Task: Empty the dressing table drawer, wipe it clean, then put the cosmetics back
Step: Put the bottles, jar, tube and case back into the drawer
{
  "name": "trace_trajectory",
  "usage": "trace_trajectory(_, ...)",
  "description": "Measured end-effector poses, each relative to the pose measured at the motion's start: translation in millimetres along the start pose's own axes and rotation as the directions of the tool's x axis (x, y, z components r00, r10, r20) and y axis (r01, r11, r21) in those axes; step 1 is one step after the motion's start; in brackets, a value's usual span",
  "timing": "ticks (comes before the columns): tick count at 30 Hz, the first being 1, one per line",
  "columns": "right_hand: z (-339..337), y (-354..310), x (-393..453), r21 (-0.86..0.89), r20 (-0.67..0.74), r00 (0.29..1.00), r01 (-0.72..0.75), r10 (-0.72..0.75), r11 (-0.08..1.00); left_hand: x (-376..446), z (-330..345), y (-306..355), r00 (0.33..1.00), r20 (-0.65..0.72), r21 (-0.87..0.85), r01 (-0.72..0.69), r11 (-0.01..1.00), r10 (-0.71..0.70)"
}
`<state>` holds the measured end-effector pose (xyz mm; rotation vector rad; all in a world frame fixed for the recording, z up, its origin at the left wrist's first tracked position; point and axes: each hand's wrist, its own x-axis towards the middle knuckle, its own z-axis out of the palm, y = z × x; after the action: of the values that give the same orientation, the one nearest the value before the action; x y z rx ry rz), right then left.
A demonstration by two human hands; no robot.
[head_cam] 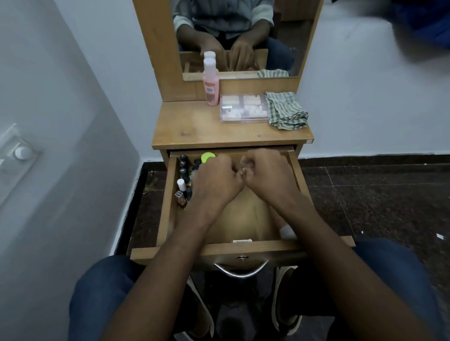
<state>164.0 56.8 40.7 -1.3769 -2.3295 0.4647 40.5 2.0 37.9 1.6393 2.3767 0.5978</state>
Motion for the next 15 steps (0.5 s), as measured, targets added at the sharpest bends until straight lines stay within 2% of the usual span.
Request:
trace_trajectory(3, -4.6, -20.1, 19.6, -0.005, -0.091, 0.995, 0.029, -0.029, 1.0, 6.9, -14.4, -9.5, 0.987, -0.159, -0.122, -0.019, 0.992, 0.0)
trace_trajectory(7, -5.7, -40.3, 61.3, -0.053, -0.184, 0.977, 0.099, -0.107, 0.994, 18.7, -25.3, -21.8, 0.934, -0.354, -0.254, -0.058, 0.965, -0.038)
trace_trajectory(9, -3.5, -49.8, 81.7, -0.067, -0.24, 0.964, 0.1, -0.113, 0.993, 23.9, -26.6, -27.7, 0.92, -0.389, -0.295, -0.08, 0.952, -0.043)
trace_trajectory(12, -0.2, -56.8, 111.9, 0.107, -0.362, 0.932, 0.03, 0.011, 0.994, 28.7, -27.4, -33.0, 0.903, -0.427, -0.315, -0.103, 0.944, -0.044)
trace_trajectory(15, 2.8, -63.0, 141.0, 0.164, -0.368, 0.928, 0.011, 0.051, 0.986, 33.3, -27.3, -34.7, 0.897, -0.436, -0.378, -0.108, 0.92, -0.073)
